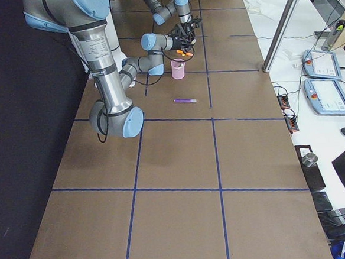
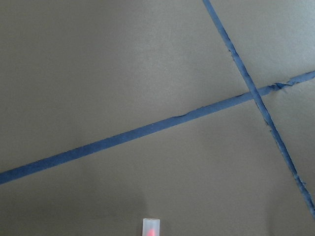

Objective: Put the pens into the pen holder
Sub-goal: 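Lower the yellow highlighter into the pink cup and open the right gripper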

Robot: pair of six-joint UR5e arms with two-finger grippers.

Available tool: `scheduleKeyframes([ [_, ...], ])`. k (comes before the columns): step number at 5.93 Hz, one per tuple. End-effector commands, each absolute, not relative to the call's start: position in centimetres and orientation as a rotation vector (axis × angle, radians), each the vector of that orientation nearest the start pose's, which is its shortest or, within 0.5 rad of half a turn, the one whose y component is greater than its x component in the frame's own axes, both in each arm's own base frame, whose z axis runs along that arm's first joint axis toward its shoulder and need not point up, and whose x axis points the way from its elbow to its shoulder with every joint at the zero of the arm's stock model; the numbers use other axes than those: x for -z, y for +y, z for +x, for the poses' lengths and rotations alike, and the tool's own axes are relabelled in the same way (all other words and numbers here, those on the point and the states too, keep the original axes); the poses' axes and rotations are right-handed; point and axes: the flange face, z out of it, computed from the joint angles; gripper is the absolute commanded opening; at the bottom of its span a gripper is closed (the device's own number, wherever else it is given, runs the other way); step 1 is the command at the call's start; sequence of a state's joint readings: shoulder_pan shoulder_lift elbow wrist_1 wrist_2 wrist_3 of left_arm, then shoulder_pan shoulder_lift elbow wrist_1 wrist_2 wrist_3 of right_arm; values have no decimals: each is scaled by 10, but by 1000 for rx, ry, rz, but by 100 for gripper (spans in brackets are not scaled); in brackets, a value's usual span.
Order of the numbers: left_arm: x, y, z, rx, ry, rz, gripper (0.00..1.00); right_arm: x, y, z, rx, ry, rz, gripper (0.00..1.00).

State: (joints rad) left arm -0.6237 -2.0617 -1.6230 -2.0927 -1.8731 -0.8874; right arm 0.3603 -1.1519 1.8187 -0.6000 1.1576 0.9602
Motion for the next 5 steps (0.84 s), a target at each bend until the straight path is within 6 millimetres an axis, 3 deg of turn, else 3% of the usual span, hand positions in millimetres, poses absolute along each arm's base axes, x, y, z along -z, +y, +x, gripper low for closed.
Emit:
scheduleKeyframes([
  [1,-293,-473,482,-217,1010,427,98,-212,-336,-492,-108,-1264,1002,0],
  [5,-293,-471,484,-220,1013,428,98,-246,-329,-526,-29,-1166,1010,3],
])
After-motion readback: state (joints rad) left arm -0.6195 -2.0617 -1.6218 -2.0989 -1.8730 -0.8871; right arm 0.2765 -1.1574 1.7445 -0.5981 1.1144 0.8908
